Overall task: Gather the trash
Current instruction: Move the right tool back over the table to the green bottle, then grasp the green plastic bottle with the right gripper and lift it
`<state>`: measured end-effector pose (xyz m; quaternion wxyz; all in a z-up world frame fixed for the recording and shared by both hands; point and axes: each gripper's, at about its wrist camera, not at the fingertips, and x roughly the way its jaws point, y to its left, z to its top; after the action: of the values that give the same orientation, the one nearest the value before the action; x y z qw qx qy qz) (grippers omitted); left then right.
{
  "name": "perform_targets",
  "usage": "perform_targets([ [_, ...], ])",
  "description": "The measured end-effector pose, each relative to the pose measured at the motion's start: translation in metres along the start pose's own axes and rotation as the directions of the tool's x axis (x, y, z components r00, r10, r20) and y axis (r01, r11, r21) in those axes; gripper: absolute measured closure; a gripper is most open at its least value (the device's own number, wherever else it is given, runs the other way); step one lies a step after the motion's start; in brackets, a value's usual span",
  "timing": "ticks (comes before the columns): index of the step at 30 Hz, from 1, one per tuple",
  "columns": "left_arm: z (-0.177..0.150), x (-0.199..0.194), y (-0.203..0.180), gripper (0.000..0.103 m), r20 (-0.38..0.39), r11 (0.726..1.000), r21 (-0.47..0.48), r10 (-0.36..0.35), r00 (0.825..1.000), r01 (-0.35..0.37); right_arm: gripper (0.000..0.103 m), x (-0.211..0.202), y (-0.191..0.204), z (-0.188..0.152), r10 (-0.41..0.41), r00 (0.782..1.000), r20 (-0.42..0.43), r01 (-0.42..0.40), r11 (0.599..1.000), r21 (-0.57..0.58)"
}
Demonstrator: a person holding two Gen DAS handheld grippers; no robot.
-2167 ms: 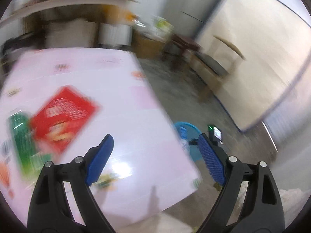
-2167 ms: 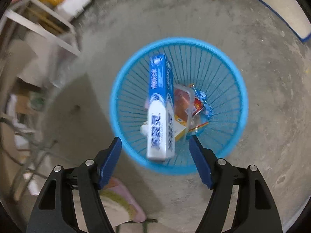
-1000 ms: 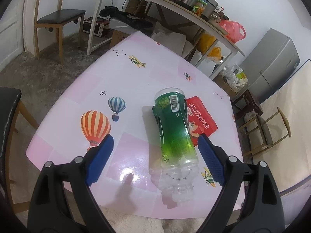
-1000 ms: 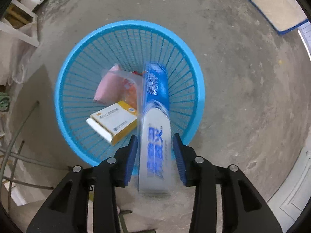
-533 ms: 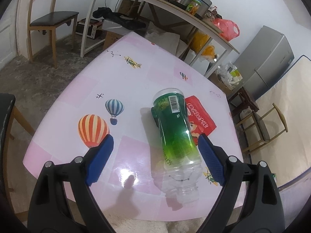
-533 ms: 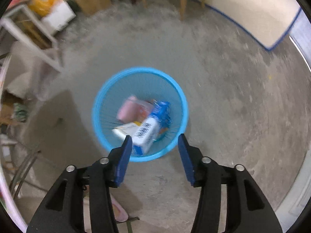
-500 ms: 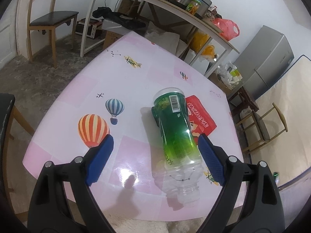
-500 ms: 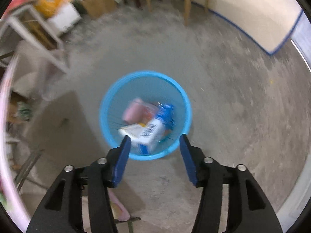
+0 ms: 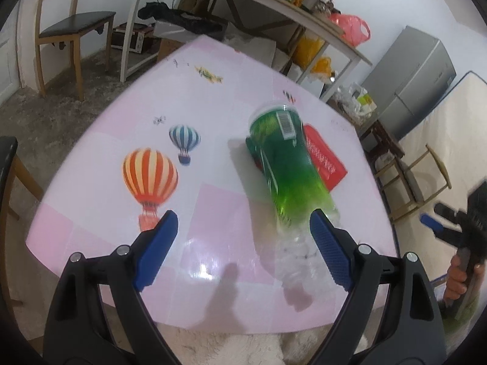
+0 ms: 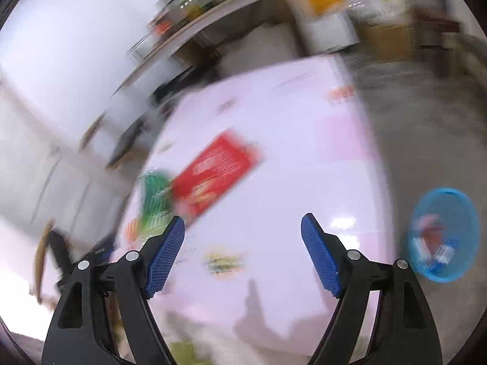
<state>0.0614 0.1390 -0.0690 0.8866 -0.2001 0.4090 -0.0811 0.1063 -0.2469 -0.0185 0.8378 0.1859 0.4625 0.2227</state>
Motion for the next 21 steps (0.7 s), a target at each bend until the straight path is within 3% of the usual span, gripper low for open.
perform_targets([
  [5,-0.014,0.008,-0.003,0.019,-0.034,0.999,0.036,-0.008,0.999,0.009,0.026,0.076,0.067,0.003,0.057,0.991,-0.123,-0.070,0.992,-0.108],
  [8,-0.020,0.014,-0.005,0.019,-0.068,0.998,0.047,-0.032,0.997,0.035,0.026,0.105,0.096,0.005,0.010,0.988,-0.152,-0.036,0.985,-0.171],
  [13,-0.031,0.018,-0.009,0.019,-0.063,0.992,0.126,0.005,0.998,0.003,0.026,0.137,0.119,0.012,-0.050,0.979,-0.200,0.004,0.975,-0.222],
  [21,-0.036,0.020,0.004,0.019,-0.071,0.994,0.107,-0.015,0.997,0.022,0.026,0.176,0.141,0.020,-0.178,0.954,-0.240,0.103,0.950,-0.294],
])
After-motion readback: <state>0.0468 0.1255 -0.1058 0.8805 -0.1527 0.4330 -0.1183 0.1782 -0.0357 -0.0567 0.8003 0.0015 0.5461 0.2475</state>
